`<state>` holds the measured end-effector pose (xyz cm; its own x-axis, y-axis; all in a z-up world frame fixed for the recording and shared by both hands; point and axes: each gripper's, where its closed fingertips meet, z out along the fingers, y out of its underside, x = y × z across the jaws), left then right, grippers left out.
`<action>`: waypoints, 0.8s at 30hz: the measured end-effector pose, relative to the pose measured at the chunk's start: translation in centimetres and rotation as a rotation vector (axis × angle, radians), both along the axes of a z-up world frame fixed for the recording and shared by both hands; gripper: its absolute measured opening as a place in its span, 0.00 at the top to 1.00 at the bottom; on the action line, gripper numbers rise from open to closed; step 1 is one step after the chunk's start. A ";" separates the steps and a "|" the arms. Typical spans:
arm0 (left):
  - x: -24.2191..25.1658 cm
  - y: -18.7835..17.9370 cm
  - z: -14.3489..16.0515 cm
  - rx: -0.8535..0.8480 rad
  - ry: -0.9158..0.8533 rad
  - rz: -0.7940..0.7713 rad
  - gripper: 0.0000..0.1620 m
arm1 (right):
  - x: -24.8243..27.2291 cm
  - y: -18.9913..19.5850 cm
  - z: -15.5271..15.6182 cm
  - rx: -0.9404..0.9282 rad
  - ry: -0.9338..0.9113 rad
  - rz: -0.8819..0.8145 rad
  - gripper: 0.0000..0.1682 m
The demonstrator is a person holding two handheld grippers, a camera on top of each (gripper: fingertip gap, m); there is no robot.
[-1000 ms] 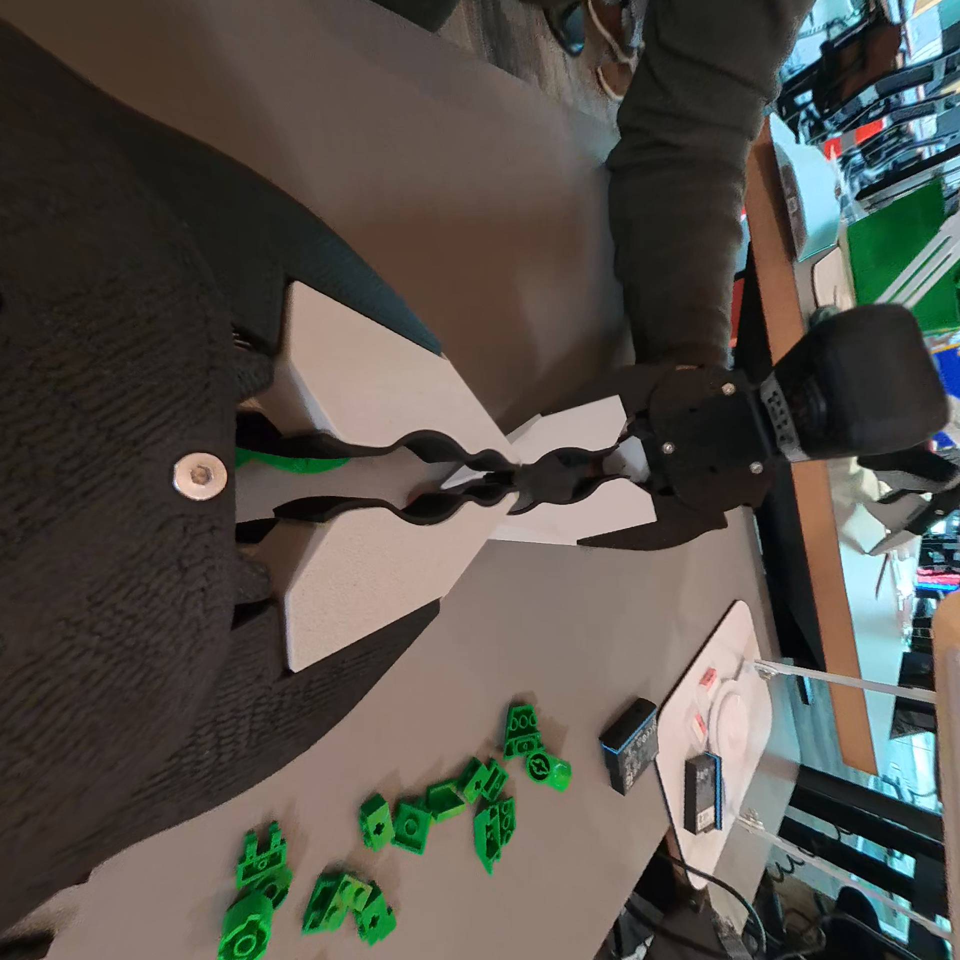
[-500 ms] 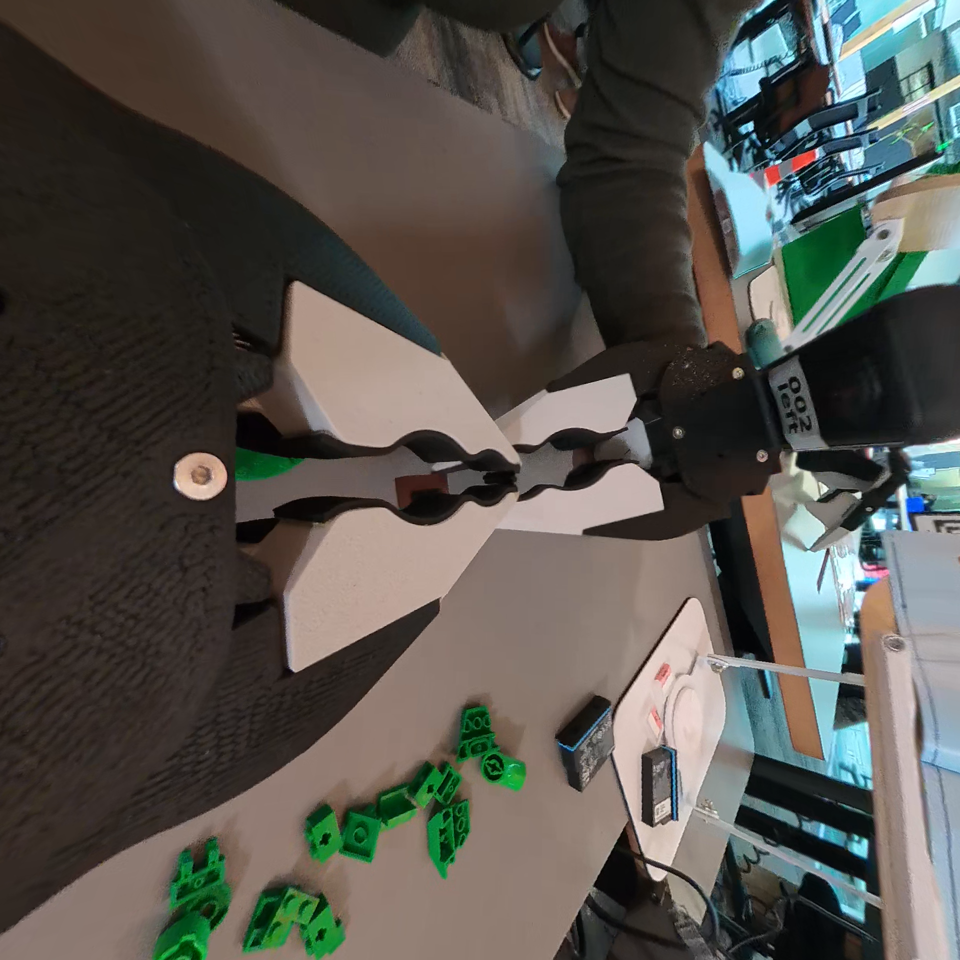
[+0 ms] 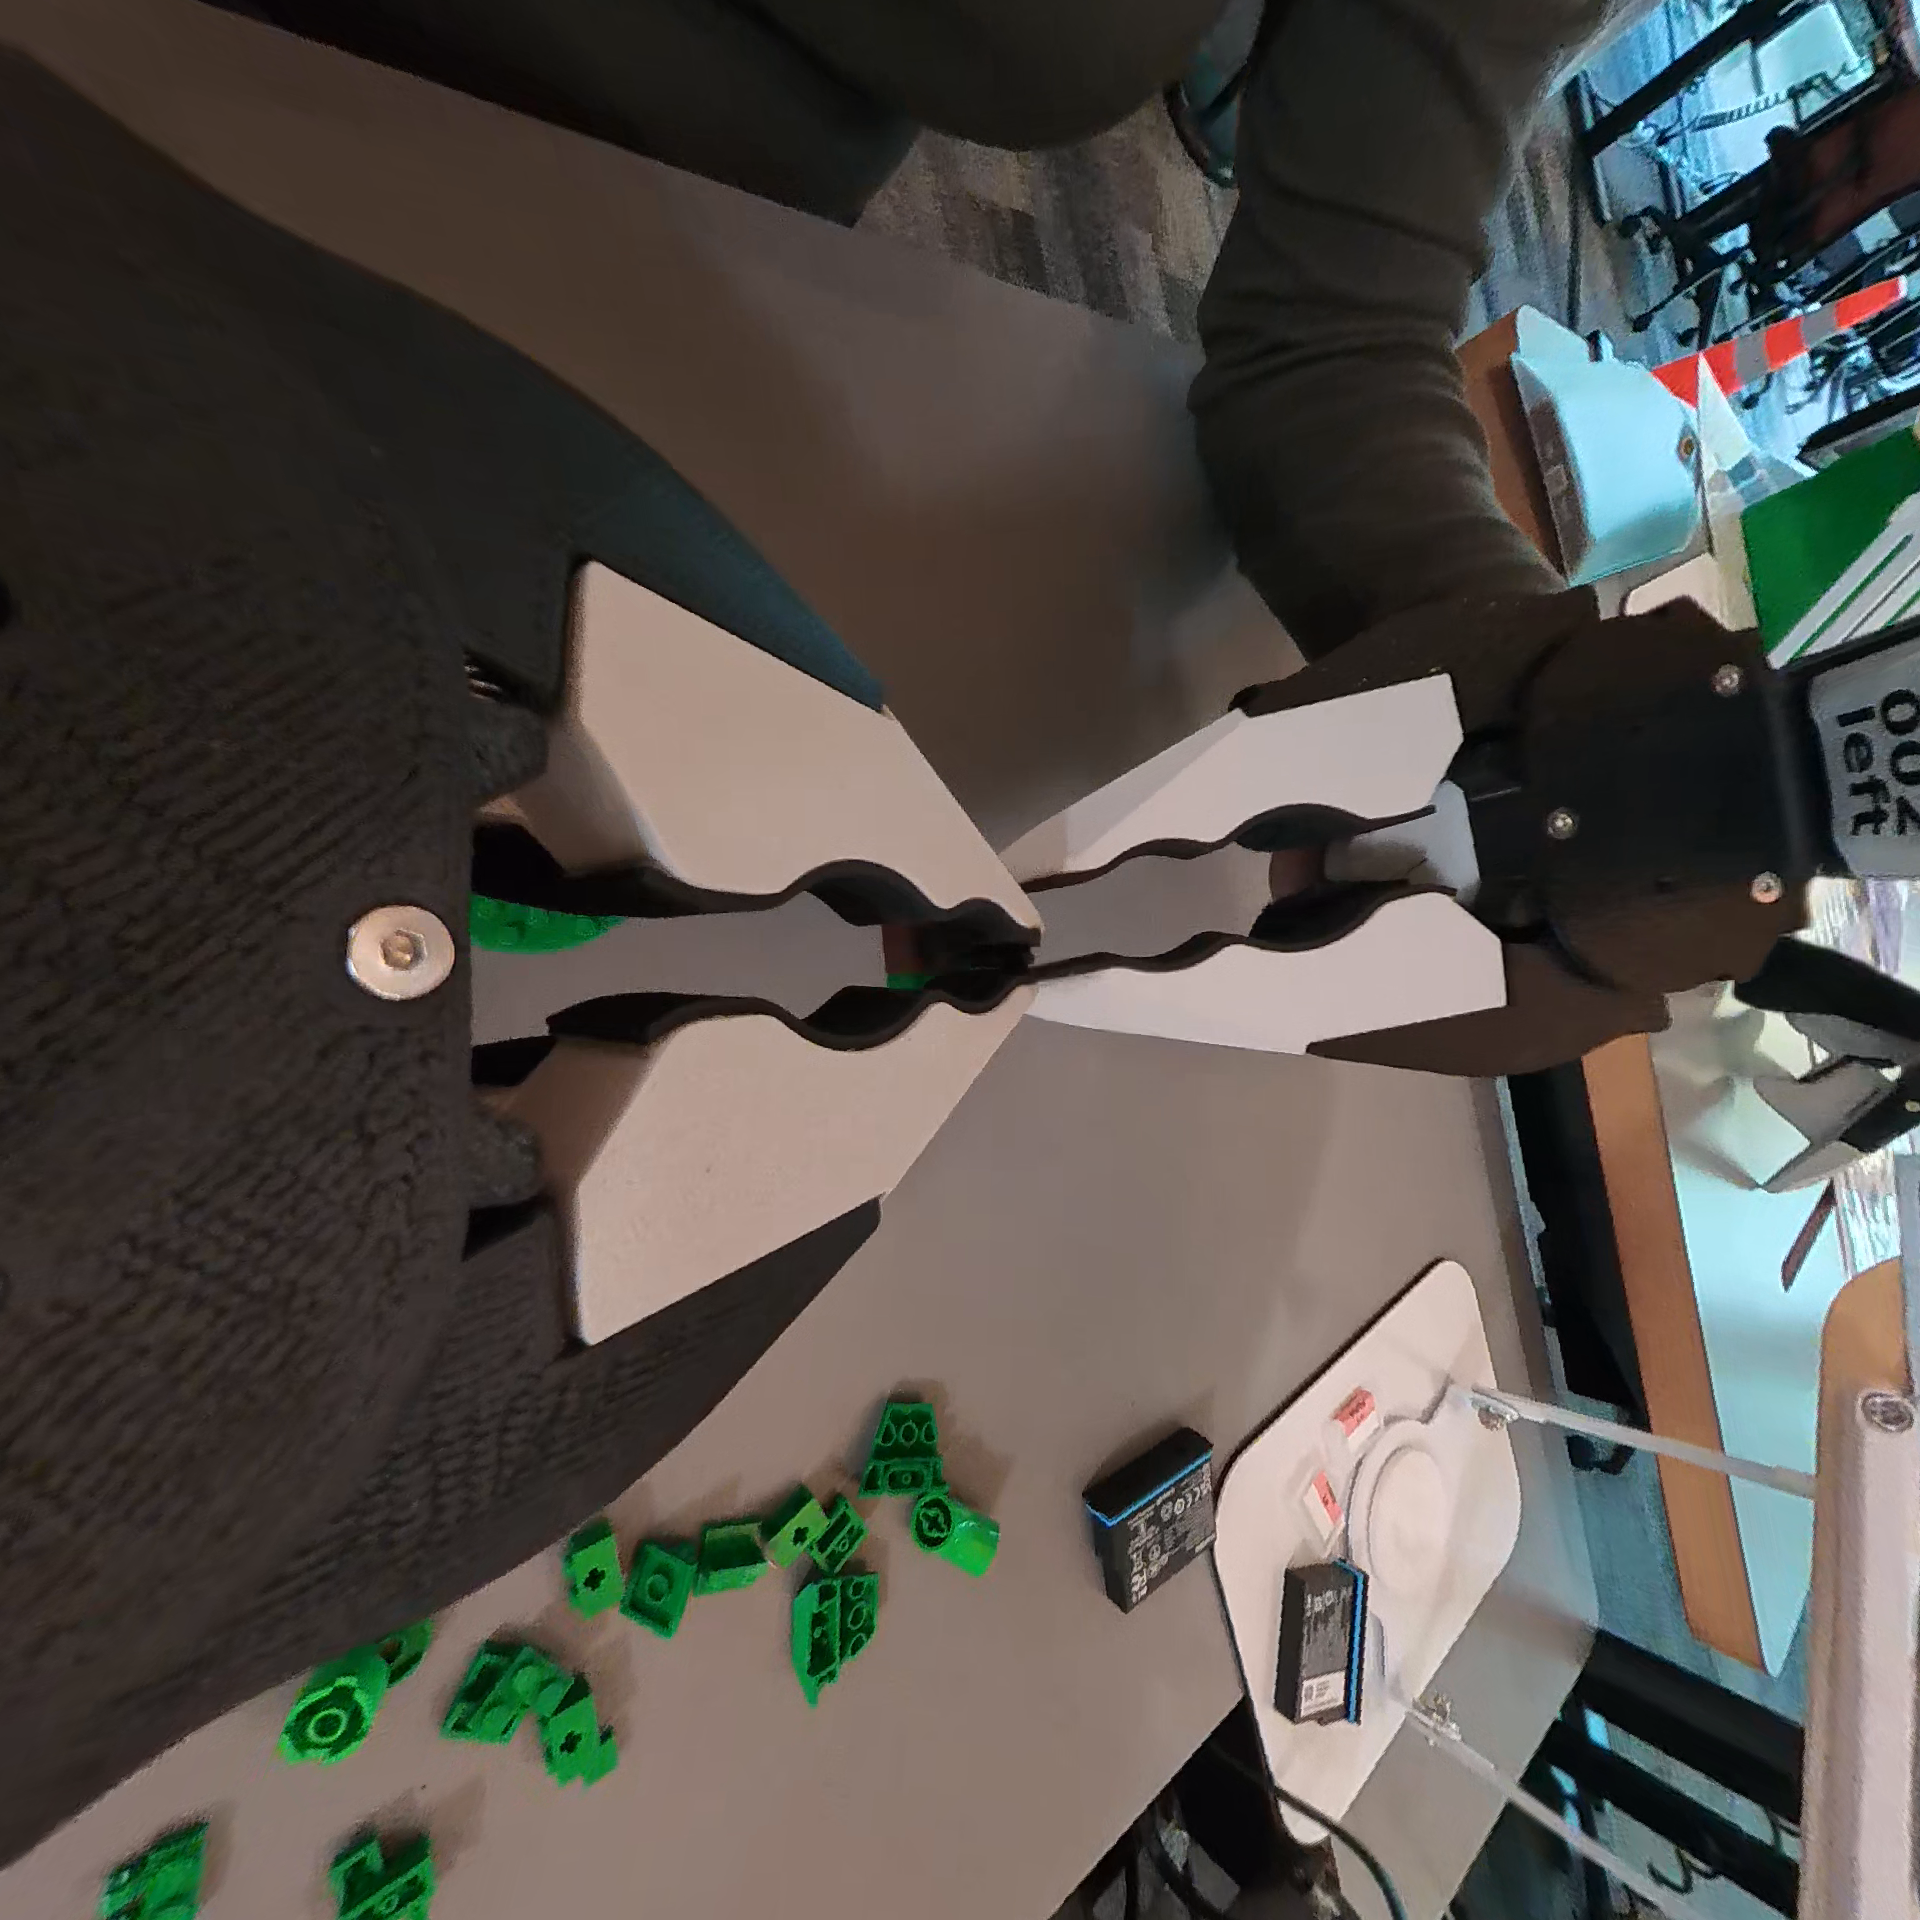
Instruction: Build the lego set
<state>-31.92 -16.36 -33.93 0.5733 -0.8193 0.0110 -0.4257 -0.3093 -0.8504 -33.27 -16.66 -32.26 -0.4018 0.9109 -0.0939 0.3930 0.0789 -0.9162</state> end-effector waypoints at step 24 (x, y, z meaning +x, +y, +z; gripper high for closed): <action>0.1 -0.7 1.7 0.046 -0.022 -0.031 0.91 | -0.2 -1.4 1.3 0.106 -0.020 0.106 0.98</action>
